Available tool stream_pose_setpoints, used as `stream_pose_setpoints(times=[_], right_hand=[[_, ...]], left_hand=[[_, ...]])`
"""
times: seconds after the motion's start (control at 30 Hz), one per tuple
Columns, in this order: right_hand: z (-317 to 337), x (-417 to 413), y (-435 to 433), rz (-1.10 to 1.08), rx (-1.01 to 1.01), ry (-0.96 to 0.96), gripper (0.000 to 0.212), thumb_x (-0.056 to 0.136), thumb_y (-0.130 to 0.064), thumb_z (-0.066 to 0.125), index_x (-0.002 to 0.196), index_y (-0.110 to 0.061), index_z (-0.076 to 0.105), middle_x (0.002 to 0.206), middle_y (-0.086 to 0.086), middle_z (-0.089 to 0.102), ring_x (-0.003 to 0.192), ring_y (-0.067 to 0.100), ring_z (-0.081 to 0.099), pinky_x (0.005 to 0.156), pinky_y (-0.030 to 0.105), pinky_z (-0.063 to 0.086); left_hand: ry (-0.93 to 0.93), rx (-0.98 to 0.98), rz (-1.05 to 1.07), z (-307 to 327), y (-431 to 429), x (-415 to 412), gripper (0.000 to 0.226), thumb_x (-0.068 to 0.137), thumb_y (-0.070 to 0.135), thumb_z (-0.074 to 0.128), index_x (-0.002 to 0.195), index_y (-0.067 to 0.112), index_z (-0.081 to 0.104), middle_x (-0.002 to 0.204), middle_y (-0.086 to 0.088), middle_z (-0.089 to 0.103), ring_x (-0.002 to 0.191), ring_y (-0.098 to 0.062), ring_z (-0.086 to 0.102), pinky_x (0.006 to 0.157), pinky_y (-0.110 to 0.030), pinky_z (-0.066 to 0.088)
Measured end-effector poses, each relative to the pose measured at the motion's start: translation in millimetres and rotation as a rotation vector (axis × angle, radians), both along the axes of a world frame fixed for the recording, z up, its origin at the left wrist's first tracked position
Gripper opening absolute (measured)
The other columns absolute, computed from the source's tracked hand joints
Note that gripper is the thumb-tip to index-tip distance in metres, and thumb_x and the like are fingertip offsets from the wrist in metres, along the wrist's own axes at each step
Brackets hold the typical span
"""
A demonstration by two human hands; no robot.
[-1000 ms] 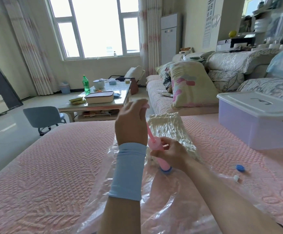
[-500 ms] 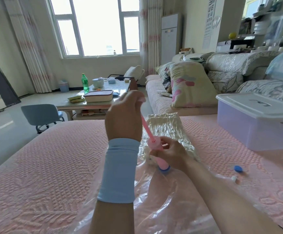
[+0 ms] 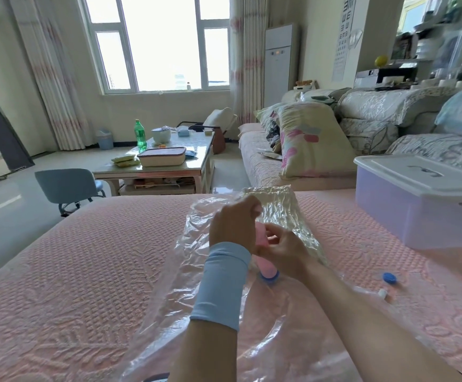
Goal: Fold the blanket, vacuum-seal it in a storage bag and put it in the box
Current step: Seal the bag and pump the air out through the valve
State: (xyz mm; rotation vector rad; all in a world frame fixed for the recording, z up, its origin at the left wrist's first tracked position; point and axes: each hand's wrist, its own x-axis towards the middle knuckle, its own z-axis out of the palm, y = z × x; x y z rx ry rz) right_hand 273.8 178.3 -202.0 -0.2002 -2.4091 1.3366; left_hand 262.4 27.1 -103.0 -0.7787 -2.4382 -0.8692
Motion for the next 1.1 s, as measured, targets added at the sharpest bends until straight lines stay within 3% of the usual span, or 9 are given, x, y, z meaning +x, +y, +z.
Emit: stream_pose_setpoints(times=[0.13, 0.3, 0.37, 0.5, 0.57, 0.73, 0.9, 1.03, 1.1], right_hand=[[1, 1, 0, 0.023, 0.013, -0.002, 0.048, 0.058, -0.066, 0.079, 0.103, -0.056, 0.066, 0.097, -0.029, 0.069, 0.089, -0.002, 0.068, 0.079, 0.031, 0.059], [3, 2, -4, 0.037, 0.001, -0.021, 0.048, 0.056, -0.067, 0.078, 0.101, -0.060, 0.064, 0.096, -0.035, 0.066, 0.085, -0.007, 0.066, 0.074, 0.024, 0.055], [3, 2, -4, 0.030, -0.007, -0.020, 0.048, 0.056, -0.065, 0.079, 0.101, -0.058, 0.065, 0.095, -0.033, 0.067, 0.086, -0.004, 0.067, 0.075, 0.025, 0.056], [2, 2, -4, 0.012, -0.013, -0.011, 0.040, 0.064, -0.062, 0.075, 0.100, -0.048, 0.068, 0.090, -0.025, 0.071, 0.082, -0.004, 0.069, 0.069, 0.025, 0.054], [2, 1, -6, -0.004, 0.006, -0.003, 0.036, 0.070, -0.065, 0.069, 0.100, -0.045, 0.068, 0.089, -0.024, 0.072, 0.081, -0.005, 0.069, 0.069, 0.026, 0.054], [2, 2, -2, 0.001, 0.016, 0.003, 0.048, 0.059, -0.068, 0.078, 0.104, -0.055, 0.066, 0.095, -0.030, 0.069, 0.085, -0.007, 0.068, 0.070, 0.022, 0.055], [4, 2, -3, 0.040, 0.023, -0.003, 0.049, 0.057, -0.070, 0.079, 0.101, -0.062, 0.062, 0.098, -0.036, 0.065, 0.086, -0.012, 0.064, 0.069, 0.020, 0.051], [3, 1, -5, 0.026, -0.001, -0.024, 0.047, 0.055, -0.065, 0.080, 0.099, -0.060, 0.064, 0.095, -0.034, 0.067, 0.083, -0.009, 0.066, 0.076, 0.028, 0.057], [2, 1, -6, 0.016, -0.005, -0.028, 0.045, 0.057, -0.065, 0.078, 0.100, -0.057, 0.065, 0.093, -0.032, 0.068, 0.082, -0.007, 0.067, 0.077, 0.029, 0.058]], left_hand=[[0.287, 0.196, 0.092, 38, -22, 12, 0.016, 0.097, 0.029, 0.053, 0.093, 0.025, 0.068, 0.083, 0.009, 0.064, 0.070, -0.015, 0.059, 0.063, -0.023, 0.045], [0.364, 0.487, 0.096, 48, -26, 14, 0.014, 0.095, 0.028, 0.058, 0.095, 0.024, 0.071, 0.091, 0.008, 0.071, 0.075, -0.013, 0.063, 0.068, -0.023, 0.050], [0.323, 0.409, 0.071, 33, -15, 12, 0.015, 0.096, 0.029, 0.058, 0.096, 0.025, 0.072, 0.089, 0.006, 0.071, 0.074, -0.013, 0.063, 0.068, -0.022, 0.051], [-0.076, -0.030, 0.057, -10, 7, 2, 0.021, 0.100, 0.030, 0.047, 0.100, 0.029, 0.068, 0.093, -0.001, 0.069, 0.084, -0.025, 0.065, 0.071, -0.028, 0.046], [-0.177, -0.104, 0.038, -14, 9, -2, 0.020, 0.098, 0.026, 0.046, 0.101, 0.028, 0.067, 0.098, -0.003, 0.069, 0.090, -0.027, 0.065, 0.075, -0.029, 0.046], [0.056, -0.001, 0.102, 22, -6, 10, 0.016, 0.098, 0.032, 0.051, 0.098, 0.029, 0.067, 0.092, 0.003, 0.071, 0.082, -0.023, 0.067, 0.073, -0.031, 0.053], [0.277, 0.253, 0.171, 61, -33, 18, 0.014, 0.096, 0.034, 0.054, 0.093, 0.031, 0.068, 0.085, 0.011, 0.069, 0.073, -0.015, 0.063, 0.065, -0.023, 0.044], [0.312, 0.377, 0.107, 44, -22, 16, 0.015, 0.097, 0.030, 0.055, 0.094, 0.025, 0.069, 0.086, 0.007, 0.069, 0.073, -0.018, 0.064, 0.067, -0.027, 0.052], [0.175, 0.207, 0.105, 19, -9, 10, 0.017, 0.099, 0.030, 0.051, 0.098, 0.026, 0.068, 0.086, 0.003, 0.070, 0.074, -0.023, 0.065, 0.068, -0.031, 0.054]])
